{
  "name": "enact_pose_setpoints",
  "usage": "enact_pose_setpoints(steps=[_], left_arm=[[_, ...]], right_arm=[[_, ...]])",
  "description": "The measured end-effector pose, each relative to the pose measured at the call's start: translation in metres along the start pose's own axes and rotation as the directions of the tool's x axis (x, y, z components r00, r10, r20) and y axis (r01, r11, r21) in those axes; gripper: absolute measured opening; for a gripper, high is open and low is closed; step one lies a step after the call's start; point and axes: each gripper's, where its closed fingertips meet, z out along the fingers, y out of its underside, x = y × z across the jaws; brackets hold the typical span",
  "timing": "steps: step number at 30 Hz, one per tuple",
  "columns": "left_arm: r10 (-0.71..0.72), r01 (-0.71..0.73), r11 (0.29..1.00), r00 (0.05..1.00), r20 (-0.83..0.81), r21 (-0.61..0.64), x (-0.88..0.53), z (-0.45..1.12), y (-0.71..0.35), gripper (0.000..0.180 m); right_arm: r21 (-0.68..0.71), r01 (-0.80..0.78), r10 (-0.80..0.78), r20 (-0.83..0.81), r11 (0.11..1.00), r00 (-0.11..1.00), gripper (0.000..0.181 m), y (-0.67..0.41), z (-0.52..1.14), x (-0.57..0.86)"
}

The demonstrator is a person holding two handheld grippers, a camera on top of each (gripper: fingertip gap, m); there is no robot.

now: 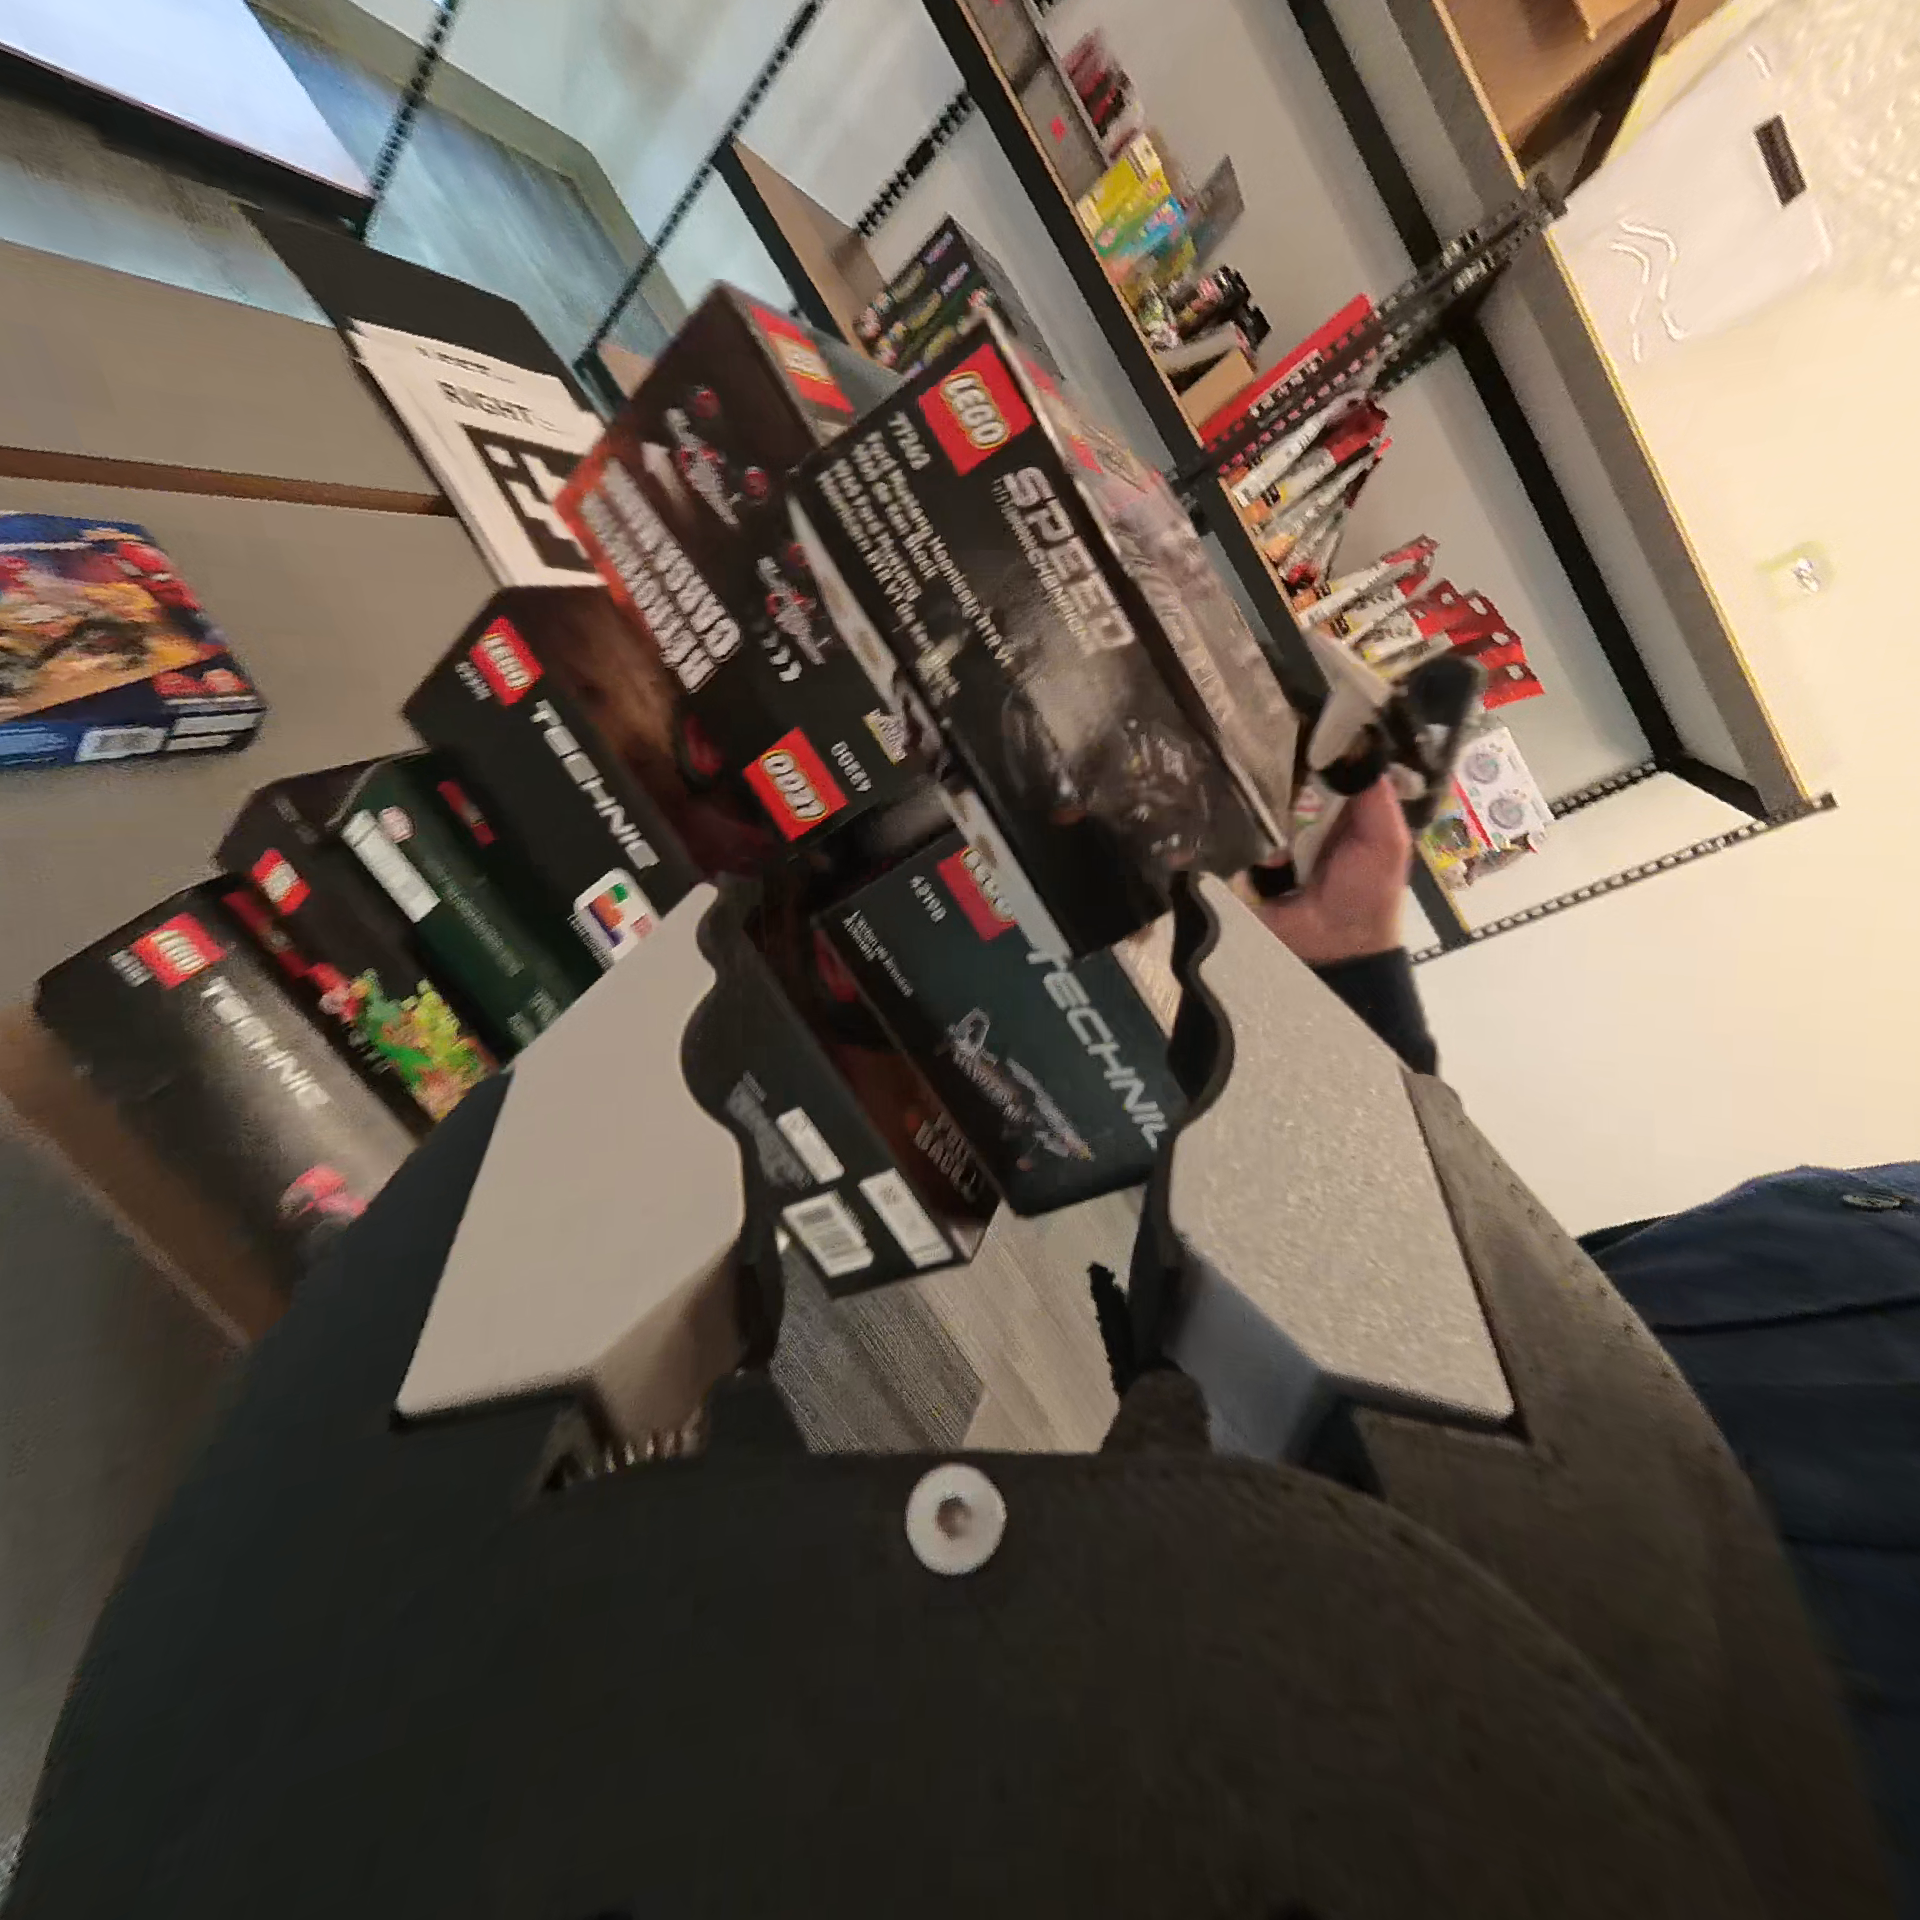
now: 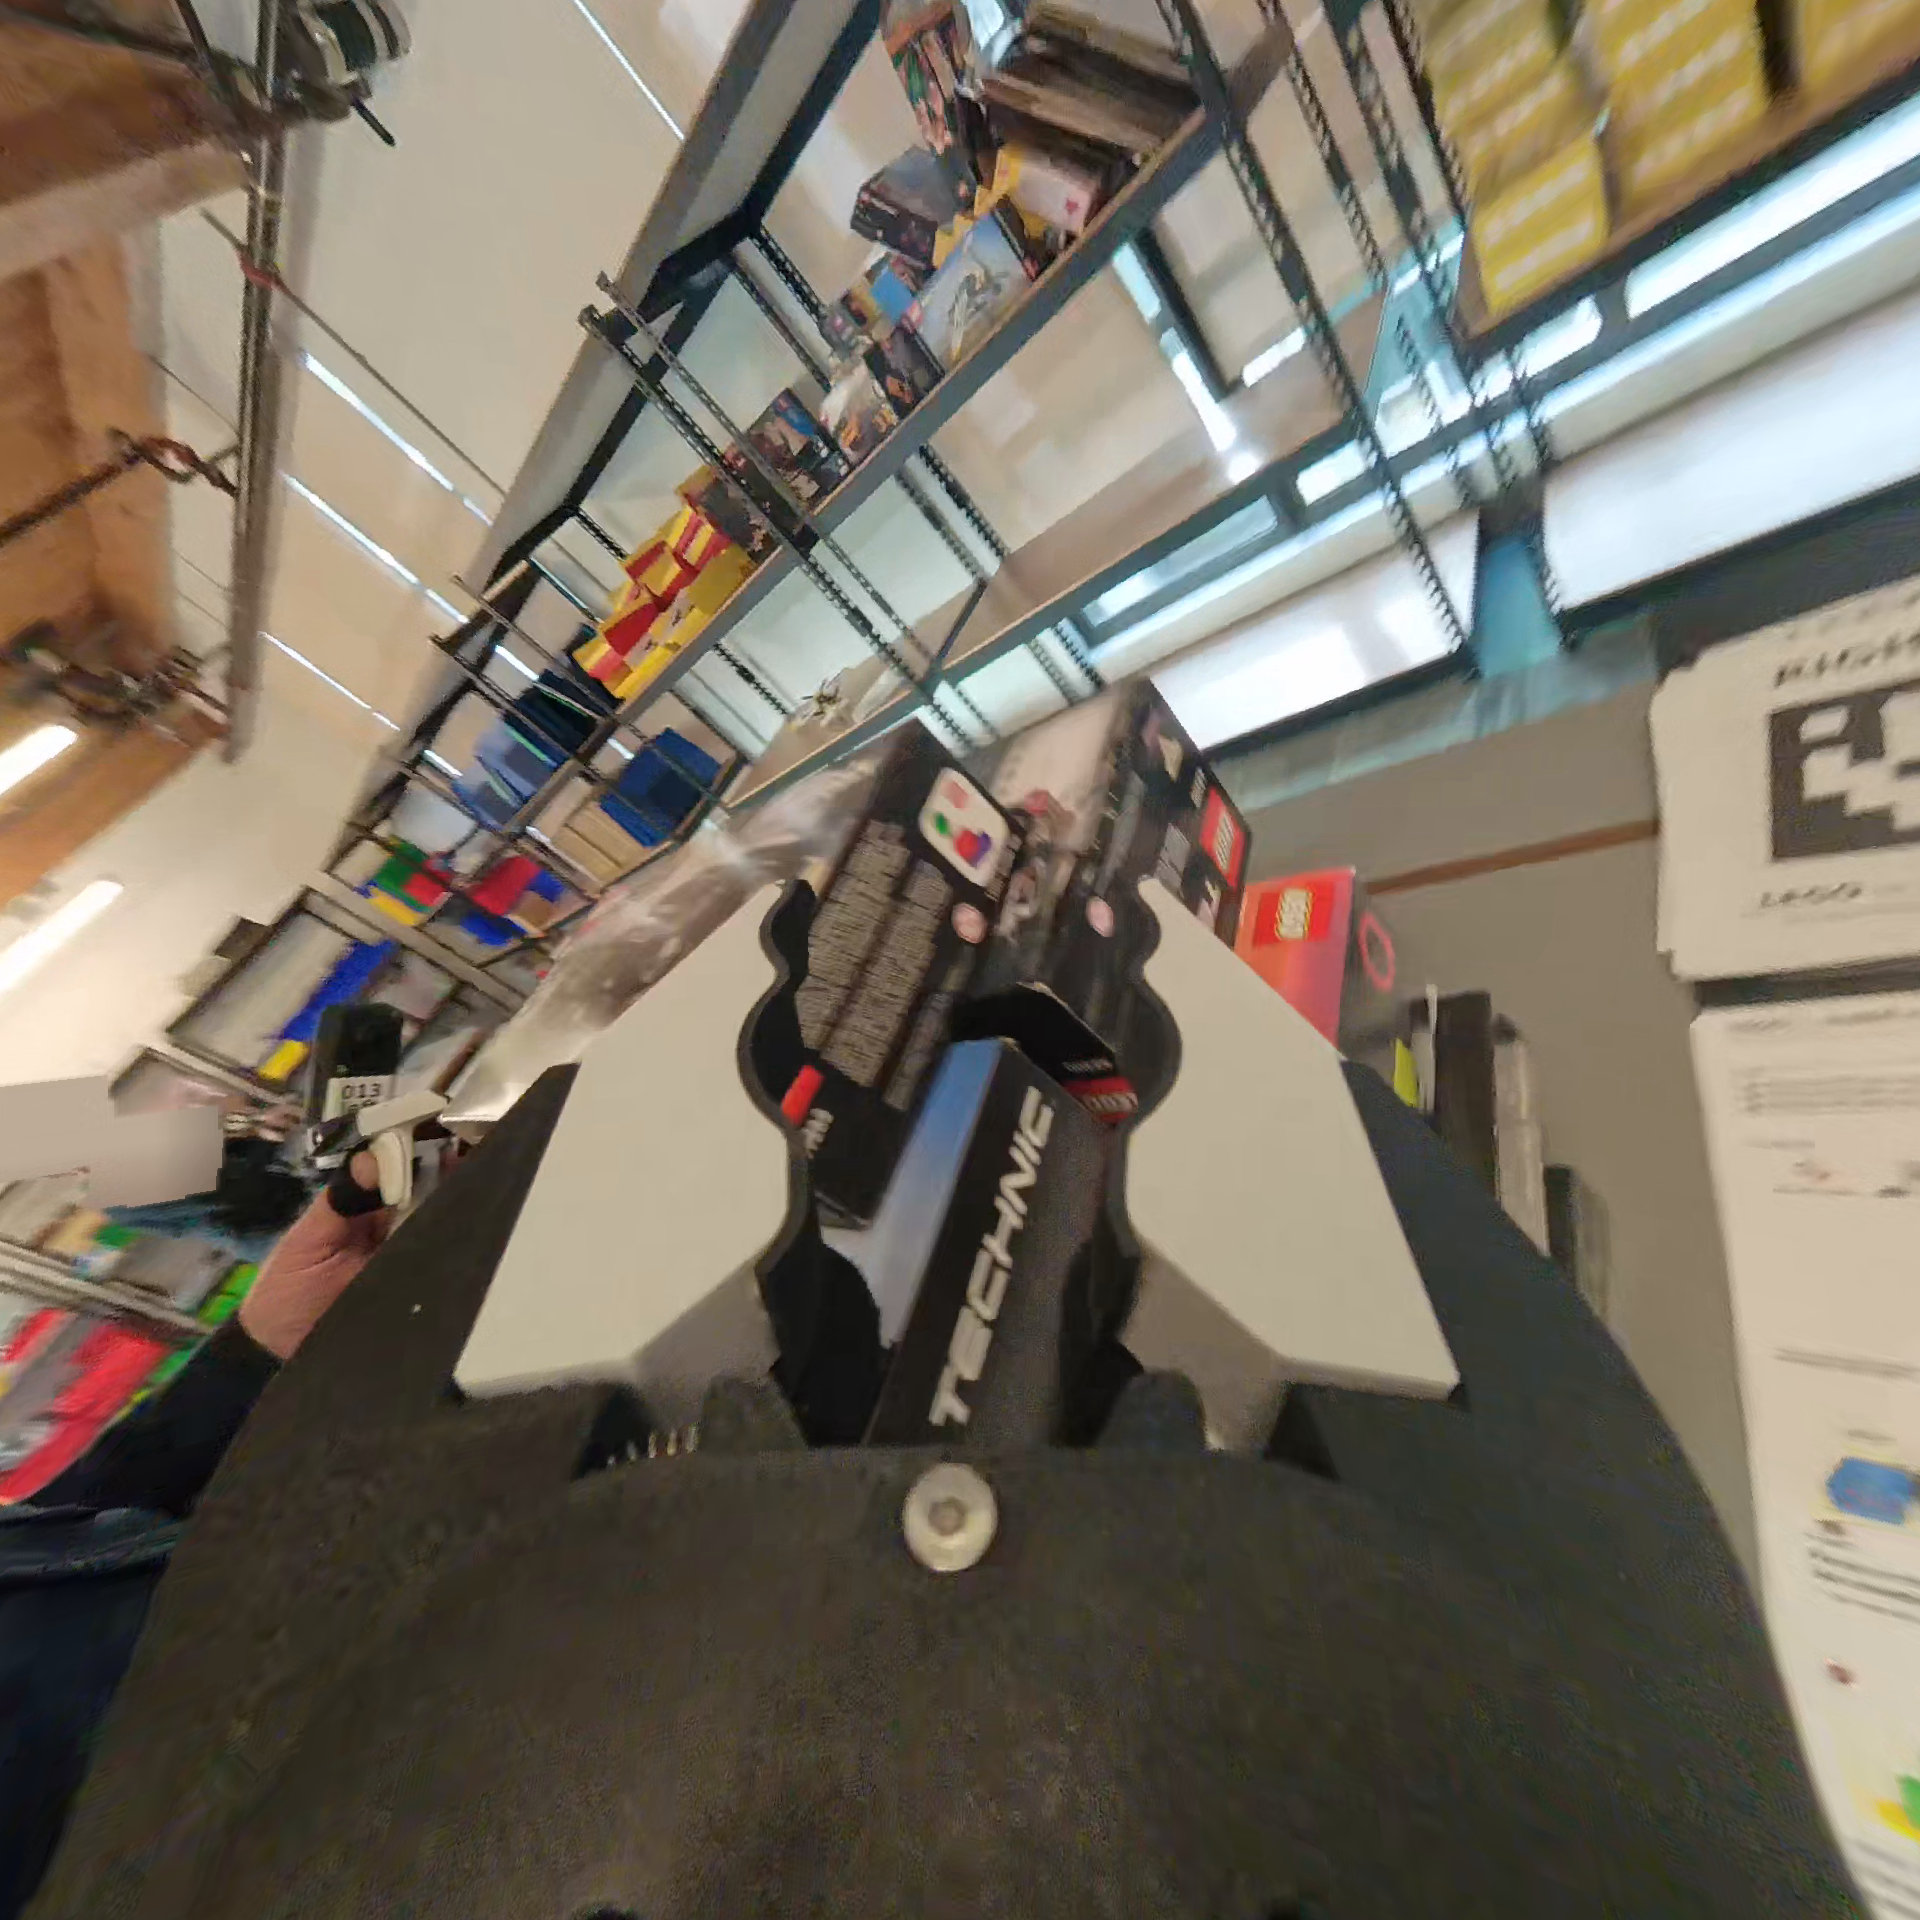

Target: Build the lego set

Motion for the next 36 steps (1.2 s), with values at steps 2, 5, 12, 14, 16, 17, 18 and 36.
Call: enact_pose_setpoints(steps=[2,5,12,14,16,17,18,36], left_arm=[[0.004,-0.005,1.000,0.999,0.036,0.018,-0.008,-0.023,0.006,0.078],[0.036,-0.037,0.999,0.996,0.087,0.012,-0.015,-0.056,0.022,0.075],[0.033,-0.023,0.998,0.977,0.212,-0.050,-0.049,-0.151,0.087,0.072],[-0.006,0.024,0.997,0.968,0.250,-0.070,-0.067,-0.186,0.119,0.071],[-0.061,0.094,0.992,0.943,0.328,-0.085,-0.096,-0.228,0.162,0.071],[-0.111,0.156,0.984,0.922,0.371,-0.092,-0.112,-0.251,0.189,0.071],[-0.162,0.211,0.974,0.901,0.402,-0.079,-0.125,-0.275,0.216,0.071],[-0.968,0.929,-0.050,-0.136,0.212,0.367,-0.061,-0.482,0.827,0.051]], right_arm=[[0.040,0.094,-0.095,0.018,0.995,0.995,0.058,-0.016,-0.008,-0.039],[0.110,0.259,-0.268,0.078,0.960,0.960,0.050,-0.032,-0.010,-0.113],[0.170,0.448,-0.476,0.413,0.878,0.776,0.035,0.020,0.039,-0.309],[0.146,0.472,-0.474,0.512,0.870,0.716,0.033,0.057,0.061,-0.360],[0.101,0.500,-0.449,0.614,0.860,0.649,0.031,0.106,0.085,-0.409],[0.075,0.510,-0.426,0.660,0.857,0.618,0.031,0.133,0.096,-0.431],[0.047,0.520,-0.399,0.702,0.853,0.590,0.030,0.161,0.108,-0.452],[-0.376,0.843,0.334,0.908,0.384,0.253,0.011,0.582,0.124,-0.645]])
